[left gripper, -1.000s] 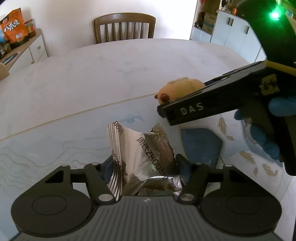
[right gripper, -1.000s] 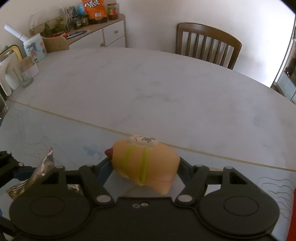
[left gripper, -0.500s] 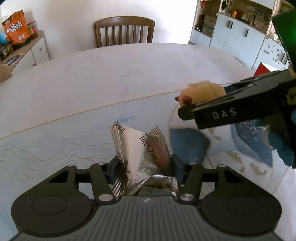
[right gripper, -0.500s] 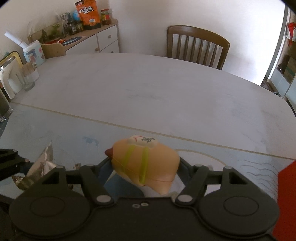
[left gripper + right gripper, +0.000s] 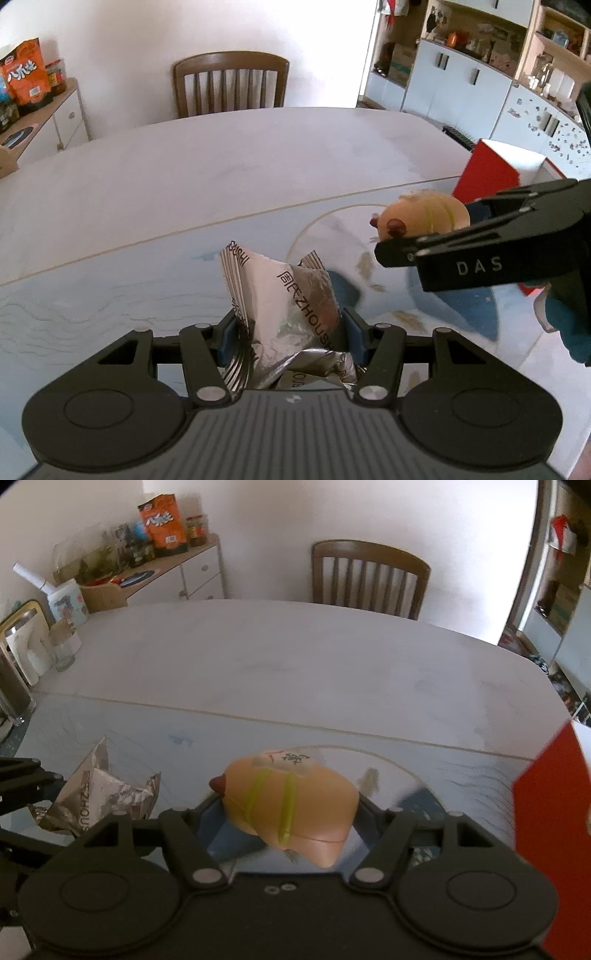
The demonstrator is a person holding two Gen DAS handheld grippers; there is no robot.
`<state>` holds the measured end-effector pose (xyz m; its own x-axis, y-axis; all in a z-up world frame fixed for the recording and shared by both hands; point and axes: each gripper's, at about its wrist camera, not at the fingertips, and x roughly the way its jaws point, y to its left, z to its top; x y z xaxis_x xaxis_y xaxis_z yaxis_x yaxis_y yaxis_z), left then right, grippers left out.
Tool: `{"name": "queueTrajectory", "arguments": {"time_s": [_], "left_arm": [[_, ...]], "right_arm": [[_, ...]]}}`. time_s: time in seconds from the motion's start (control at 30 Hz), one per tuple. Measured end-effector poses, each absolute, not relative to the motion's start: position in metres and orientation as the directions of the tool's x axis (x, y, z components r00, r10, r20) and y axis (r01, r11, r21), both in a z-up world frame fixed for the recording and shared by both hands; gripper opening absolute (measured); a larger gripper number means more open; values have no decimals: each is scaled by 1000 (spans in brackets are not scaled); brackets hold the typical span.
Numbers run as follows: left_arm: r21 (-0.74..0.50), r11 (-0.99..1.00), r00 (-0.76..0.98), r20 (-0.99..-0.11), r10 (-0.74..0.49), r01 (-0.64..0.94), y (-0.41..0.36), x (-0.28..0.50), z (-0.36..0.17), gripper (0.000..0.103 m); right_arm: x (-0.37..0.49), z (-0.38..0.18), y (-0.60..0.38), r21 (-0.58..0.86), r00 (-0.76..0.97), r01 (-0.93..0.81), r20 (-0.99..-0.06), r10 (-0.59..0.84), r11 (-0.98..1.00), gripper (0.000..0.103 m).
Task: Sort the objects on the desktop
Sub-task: 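Carry the silver snack bag and yellow squishy toy with both tools toward the red box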
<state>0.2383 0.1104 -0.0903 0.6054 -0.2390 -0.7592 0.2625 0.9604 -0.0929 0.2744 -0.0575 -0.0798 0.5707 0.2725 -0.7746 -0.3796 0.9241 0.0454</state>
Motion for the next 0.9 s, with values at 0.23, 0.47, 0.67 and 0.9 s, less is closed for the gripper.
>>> {"name": "queueTrajectory", "arguments": {"time_s": [0.23, 0.47, 0.67, 0.9], "left_arm": [[-104, 955, 606, -752, -259, 279, 90, 228, -78, 56], [-116, 943, 597, -748, -289, 311, 64, 220, -62, 56], [-124, 933, 600, -735, -315, 338, 41, 211, -47, 56], [-140, 920, 600, -720, -348, 366, 16, 201, -36, 56]], "right_arm": [[254, -71, -85, 59, 580, -354, -769, 268, 933, 70], [233, -58, -115, 78, 589, -322, -764, 264, 944, 70], [213, -47, -141, 106, 597, -300, -754, 273, 948, 70], [193, -35, -173, 129, 613, -267, -742, 272, 955, 70]]}}
